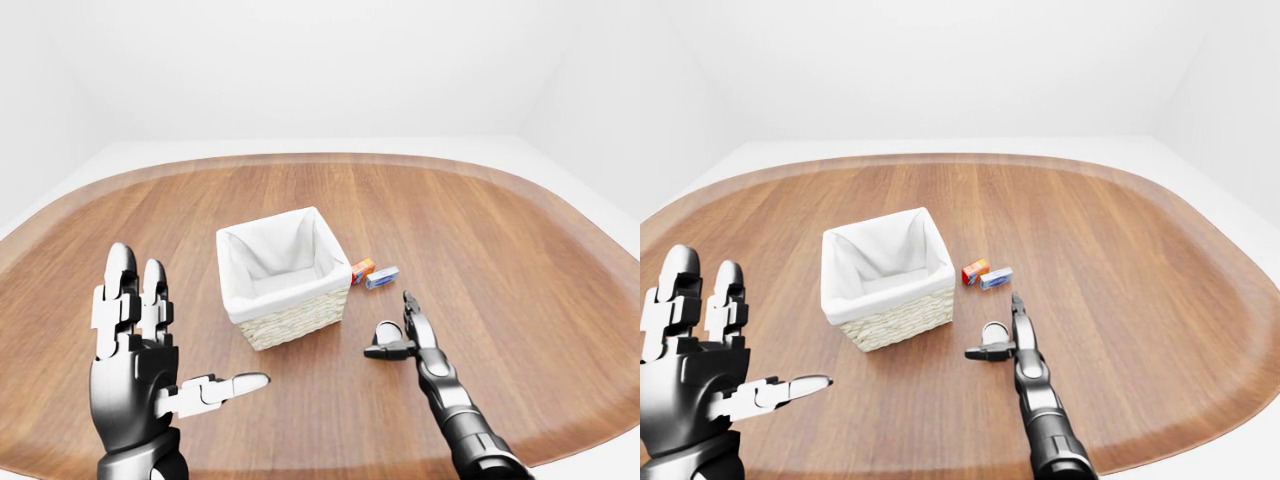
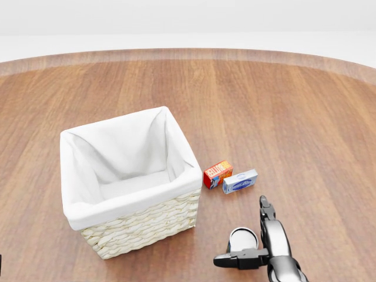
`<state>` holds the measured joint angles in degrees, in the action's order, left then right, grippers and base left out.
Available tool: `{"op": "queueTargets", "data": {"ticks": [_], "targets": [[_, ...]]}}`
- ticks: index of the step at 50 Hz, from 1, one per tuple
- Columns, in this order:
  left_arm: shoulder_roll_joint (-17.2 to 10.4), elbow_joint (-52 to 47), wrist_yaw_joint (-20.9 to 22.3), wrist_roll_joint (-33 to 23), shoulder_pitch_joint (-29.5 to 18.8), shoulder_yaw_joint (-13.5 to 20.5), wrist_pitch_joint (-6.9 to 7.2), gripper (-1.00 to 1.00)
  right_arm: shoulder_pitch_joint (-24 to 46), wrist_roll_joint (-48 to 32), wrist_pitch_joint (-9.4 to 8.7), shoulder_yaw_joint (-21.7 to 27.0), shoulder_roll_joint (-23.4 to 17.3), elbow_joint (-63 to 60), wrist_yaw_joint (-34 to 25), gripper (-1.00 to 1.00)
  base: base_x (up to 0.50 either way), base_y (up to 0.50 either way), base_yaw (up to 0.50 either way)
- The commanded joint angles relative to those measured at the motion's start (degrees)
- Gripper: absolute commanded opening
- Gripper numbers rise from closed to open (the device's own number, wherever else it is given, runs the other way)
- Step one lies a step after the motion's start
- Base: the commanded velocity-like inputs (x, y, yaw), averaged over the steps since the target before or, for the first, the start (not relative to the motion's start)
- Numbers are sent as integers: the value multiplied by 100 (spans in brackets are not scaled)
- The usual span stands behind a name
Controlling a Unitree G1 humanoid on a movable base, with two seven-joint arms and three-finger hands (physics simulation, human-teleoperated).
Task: Pick up the alphabet soup and put it in the basket.
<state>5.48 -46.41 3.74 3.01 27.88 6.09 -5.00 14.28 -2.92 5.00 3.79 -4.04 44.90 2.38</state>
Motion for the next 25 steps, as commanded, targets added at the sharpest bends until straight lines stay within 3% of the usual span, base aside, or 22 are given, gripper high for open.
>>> {"op": "queueTargets", "data": {"ticks": [1, 17, 25], "targets": [[-14, 13, 8, 7, -23, -6, 0, 100, 416, -60, 0, -7, -61, 1104, 115, 100, 0, 0, 0], [19, -158, 79, 69, 145, -29, 0, 100, 124, -101, 0, -76, -10, 581, 71, 100, 0, 0, 0], [16, -207, 105, 98, 199, -48, 0, 100, 485, -263, 0, -100, 12, 1681, 256, 100, 0, 0, 0]]}}
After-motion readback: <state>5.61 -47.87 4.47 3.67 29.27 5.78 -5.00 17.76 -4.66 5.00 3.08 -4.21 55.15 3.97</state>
